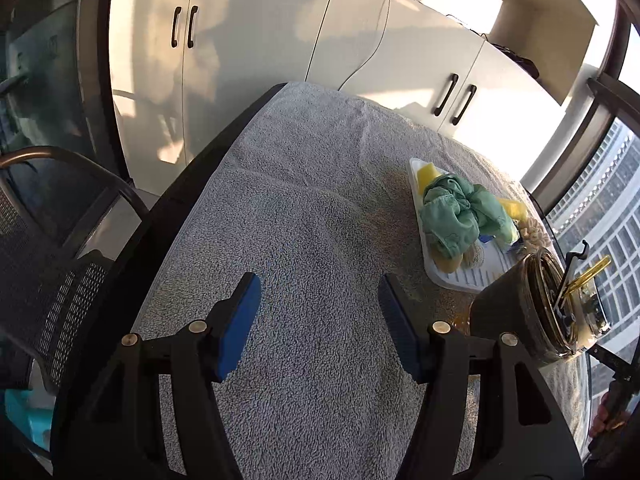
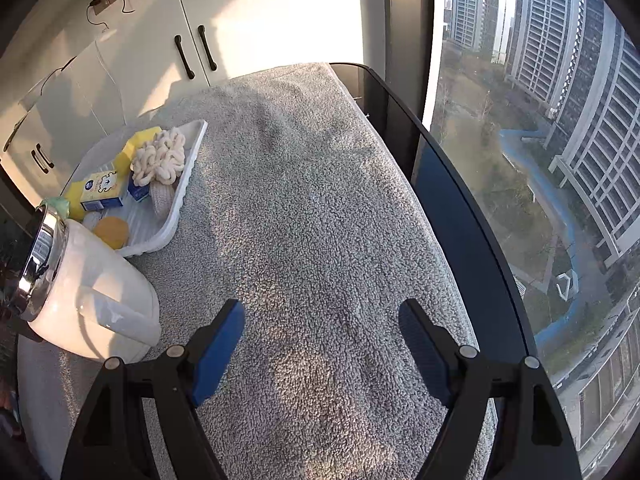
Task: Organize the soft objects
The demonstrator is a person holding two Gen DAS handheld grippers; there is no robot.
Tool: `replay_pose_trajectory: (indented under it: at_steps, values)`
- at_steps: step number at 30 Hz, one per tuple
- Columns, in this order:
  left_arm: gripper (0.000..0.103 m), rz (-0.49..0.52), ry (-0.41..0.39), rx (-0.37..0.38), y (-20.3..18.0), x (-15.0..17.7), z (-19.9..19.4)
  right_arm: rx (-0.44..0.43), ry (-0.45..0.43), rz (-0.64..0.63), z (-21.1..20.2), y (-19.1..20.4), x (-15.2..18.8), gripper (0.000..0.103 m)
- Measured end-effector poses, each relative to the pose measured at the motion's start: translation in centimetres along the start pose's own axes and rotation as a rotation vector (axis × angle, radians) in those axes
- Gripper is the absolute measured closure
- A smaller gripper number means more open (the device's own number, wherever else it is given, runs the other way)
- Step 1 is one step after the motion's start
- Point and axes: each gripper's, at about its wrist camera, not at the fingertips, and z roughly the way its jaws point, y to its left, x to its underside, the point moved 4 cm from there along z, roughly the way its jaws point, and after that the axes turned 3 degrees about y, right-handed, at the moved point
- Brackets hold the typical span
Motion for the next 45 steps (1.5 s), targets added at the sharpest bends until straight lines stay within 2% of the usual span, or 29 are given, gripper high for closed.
replay_pose_trajectory:
  at_steps: [3, 6, 9, 13, 17, 18, 20, 24, 26, 30, 34, 45]
  values:
    - [0.044, 0.012, -0.016, -0.059, 0.3, 2.0, -1.7, 0.028, -0.020, 0.006, -1.7, 0.0, 2.0, 0.022]
    - [0.043, 0.019, -0.005, -0.120, 0.2, 4.3, -3.3, 0.014, -0.032, 0.023, -3.6, 0.9, 4.0, 0.021]
    - [0.036, 0.031, 0.013, -0.127, -0.4, 6.9, -4.8, -0.013, -0.029, 0.029, -5.4, 2.3, 6.3, 0.017]
    - [0.036, 0.087, 0.021, -0.135, -2.5, 9.5, -7.2, -0.057, -0.033, 0.007, -7.9, 4.9, 9.4, 0.014]
    - [0.035, 0.154, 0.019, -0.109, -5.6, 11.1, -10.0, -0.081, -0.048, -0.029, -10.9, 7.7, 11.5, 0.013]
    - [0.030, 0.162, 0.014, -0.107, -6.3, 11.4, -10.7, -0.070, -0.059, -0.047, -11.7, 8.5, 12.0, 0.012]
    - [0.023, 0.184, 0.005, -0.121, -7.7, 11.7, -11.8, -0.041, -0.081, -0.080, -13.3, 10.2, 12.5, 0.007]
    - [0.023, 0.236, -0.034, -0.153, -10.5, 11.9, -14.0, -0.025, -0.118, -0.121, -16.1, 13.0, 13.1, 0.003]
    - [0.023, 0.252, -0.056, -0.166, -11.6, 11.6, -15.1, 0.011, -0.129, -0.135, -17.3, 14.2, 13.0, 0.000]
    - [0.013, 0.285, -0.108, -0.208, -13.4, 11.0, -17.1, 0.047, -0.158, -0.155, -19.2, 16.1, 12.7, 0.000]
    - [0.012, 0.313, -0.161, -0.259, -14.2, 10.1, -18.7, 0.081, -0.181, -0.138, -20.3, 16.6, 12.1, 0.000]
    - [0.012, 0.308, -0.132, -0.259, -14.6, 8.9, -19.1, 0.112, -0.171, -0.119, -21.3, 16.5, 10.8, 0.000]
